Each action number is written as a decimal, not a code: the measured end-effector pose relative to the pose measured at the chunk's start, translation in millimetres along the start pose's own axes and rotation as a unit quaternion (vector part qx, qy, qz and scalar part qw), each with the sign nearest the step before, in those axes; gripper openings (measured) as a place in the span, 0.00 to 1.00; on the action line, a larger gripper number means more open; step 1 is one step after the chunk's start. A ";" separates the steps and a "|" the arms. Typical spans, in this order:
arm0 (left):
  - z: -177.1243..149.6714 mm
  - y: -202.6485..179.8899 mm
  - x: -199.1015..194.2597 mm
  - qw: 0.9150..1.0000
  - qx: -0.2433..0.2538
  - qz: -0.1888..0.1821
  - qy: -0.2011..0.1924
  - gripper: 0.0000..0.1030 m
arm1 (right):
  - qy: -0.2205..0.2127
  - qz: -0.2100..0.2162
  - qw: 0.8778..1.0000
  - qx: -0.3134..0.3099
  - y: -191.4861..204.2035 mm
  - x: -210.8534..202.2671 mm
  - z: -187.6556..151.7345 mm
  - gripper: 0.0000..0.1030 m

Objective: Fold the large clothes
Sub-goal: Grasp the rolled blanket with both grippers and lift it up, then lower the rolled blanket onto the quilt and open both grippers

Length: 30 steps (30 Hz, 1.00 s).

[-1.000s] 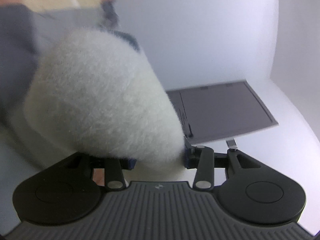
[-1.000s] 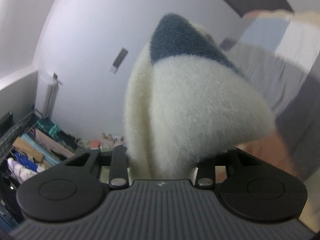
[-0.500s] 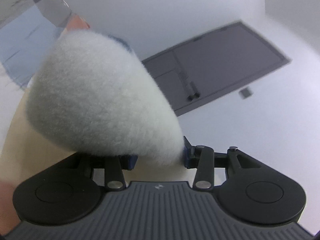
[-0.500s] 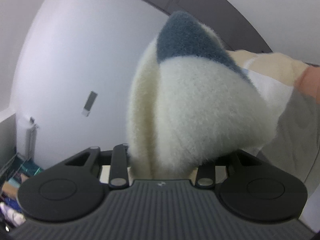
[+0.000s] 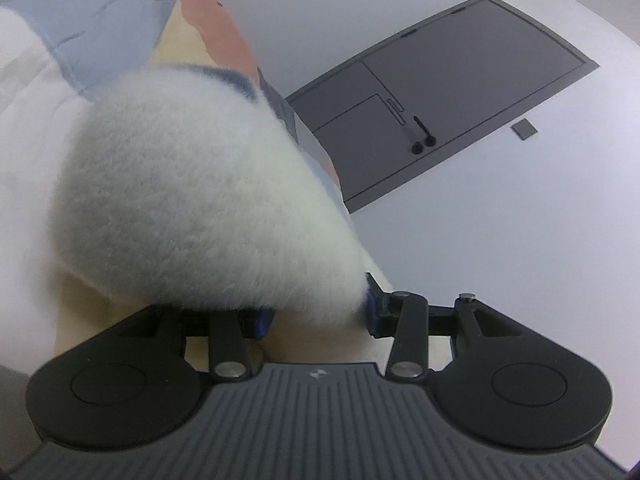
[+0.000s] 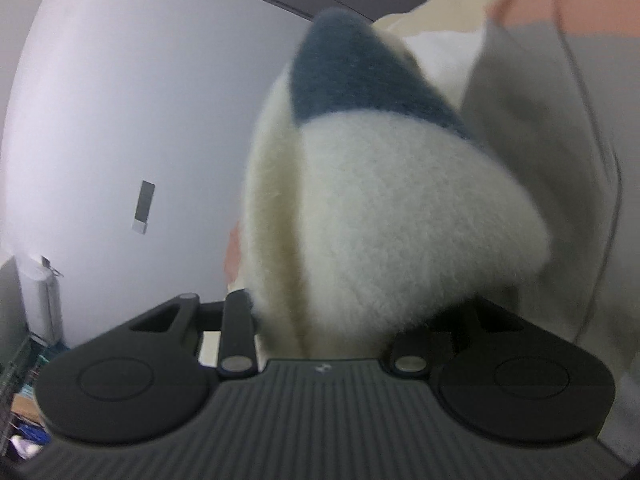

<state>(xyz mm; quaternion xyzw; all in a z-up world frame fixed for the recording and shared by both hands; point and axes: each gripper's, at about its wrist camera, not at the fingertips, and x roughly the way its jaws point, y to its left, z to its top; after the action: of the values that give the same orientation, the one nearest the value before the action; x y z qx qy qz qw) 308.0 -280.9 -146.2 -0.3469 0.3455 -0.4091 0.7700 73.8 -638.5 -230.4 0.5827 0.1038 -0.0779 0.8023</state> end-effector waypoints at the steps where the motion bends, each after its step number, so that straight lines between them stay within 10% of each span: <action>1: -11.5 -1.9 -9.6 1.000 -0.004 -0.006 -0.001 0.47 | -0.002 0.003 1.000 0.005 -2.2 0.0 -3.7 0.42; 8: -10.5 5.3 -11.0 1.000 -0.022 -0.004 0.013 0.52 | -0.004 0.022 0.998 0.056 -22.8 4.4 -13.3 0.52; 12: 7.4 2.6 3.0 0.999 -0.021 0.007 0.033 0.80 | -0.005 0.005 0.998 0.057 -16.5 1.2 -13.1 0.58; 30: -3.7 -172.6 -117.5 0.976 0.189 0.112 -0.007 0.81 | 0.015 0.002 0.996 -0.091 89.8 -139.9 -59.8 0.59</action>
<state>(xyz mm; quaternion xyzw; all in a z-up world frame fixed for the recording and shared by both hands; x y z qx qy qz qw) 187.5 -252.9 22.1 -0.1570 0.2934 -0.3760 0.8648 -43.8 -553.3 -129.8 0.5090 0.1210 -0.0580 0.8503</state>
